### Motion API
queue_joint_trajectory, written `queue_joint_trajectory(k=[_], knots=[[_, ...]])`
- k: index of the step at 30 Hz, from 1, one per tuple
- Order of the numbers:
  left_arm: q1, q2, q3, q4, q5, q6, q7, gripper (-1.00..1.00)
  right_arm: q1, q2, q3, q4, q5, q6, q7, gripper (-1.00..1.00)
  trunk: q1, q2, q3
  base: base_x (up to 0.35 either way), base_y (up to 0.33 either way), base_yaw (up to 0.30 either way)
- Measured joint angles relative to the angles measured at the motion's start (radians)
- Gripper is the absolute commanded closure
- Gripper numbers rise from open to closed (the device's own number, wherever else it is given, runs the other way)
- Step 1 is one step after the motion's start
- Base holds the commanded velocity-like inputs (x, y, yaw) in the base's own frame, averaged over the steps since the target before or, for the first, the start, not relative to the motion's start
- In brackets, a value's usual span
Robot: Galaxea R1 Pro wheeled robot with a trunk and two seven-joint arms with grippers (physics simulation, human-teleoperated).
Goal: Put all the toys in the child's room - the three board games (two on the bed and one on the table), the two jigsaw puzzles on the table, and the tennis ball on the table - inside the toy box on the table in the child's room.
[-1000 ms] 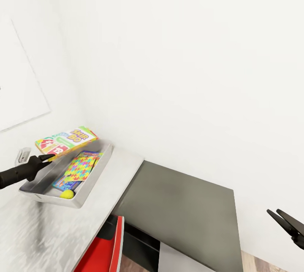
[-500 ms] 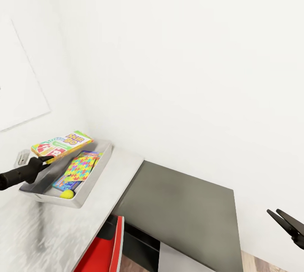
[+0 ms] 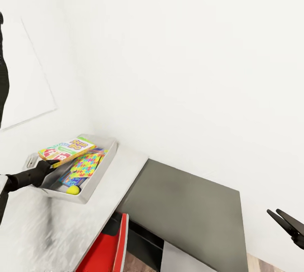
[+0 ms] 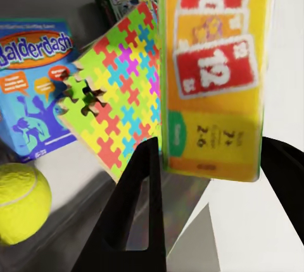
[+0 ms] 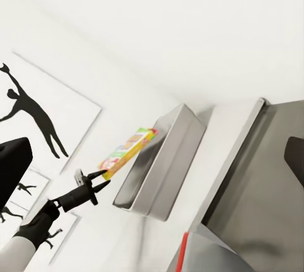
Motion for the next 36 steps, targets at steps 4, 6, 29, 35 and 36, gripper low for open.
queue_joint_trajectory(k=[4, 6, 29, 35, 36], knots=[[-0.005, -0.004, 0.001, 0.000, 0.003, -0.003, 0.010, 1.00, 0.000, 0.001, 0.003, 0.000, 0.001, -0.001, -0.001, -1.00, 0.000, 0.000, -0.006, 0.000, 0.000, 0.137], [-0.016, -0.010, 0.000, -0.001, 0.009, -0.003, 0.012, 1.00, 0.000, 0.001, 0.004, 0.000, 0.001, -0.001, -0.001, -1.00, 0.000, 0.000, -0.008, 0.000, 0.000, 0.137], [-0.045, -0.027, -0.002, -0.008, 0.039, 0.011, 0.019, 1.00, 0.000, 0.001, -0.001, 0.000, 0.000, -0.001, 0.002, -1.00, 0.000, 0.000, -0.015, 0.000, 0.000, -0.092], [-0.045, -0.028, -0.002, -0.008, 0.043, 0.011, 0.018, 1.00, 0.000, 0.001, 0.000, 0.000, 0.000, -0.001, 0.001, -1.00, 0.000, 0.000, -0.015, 0.000, 0.000, -0.030], [-0.045, -0.028, -0.002, -0.008, 0.043, 0.011, 0.018, 1.00, 0.000, 0.001, 0.001, 0.000, 0.001, -0.001, 0.000, -1.00, 0.000, 0.000, -0.015, 0.000, 0.000, -0.007]])
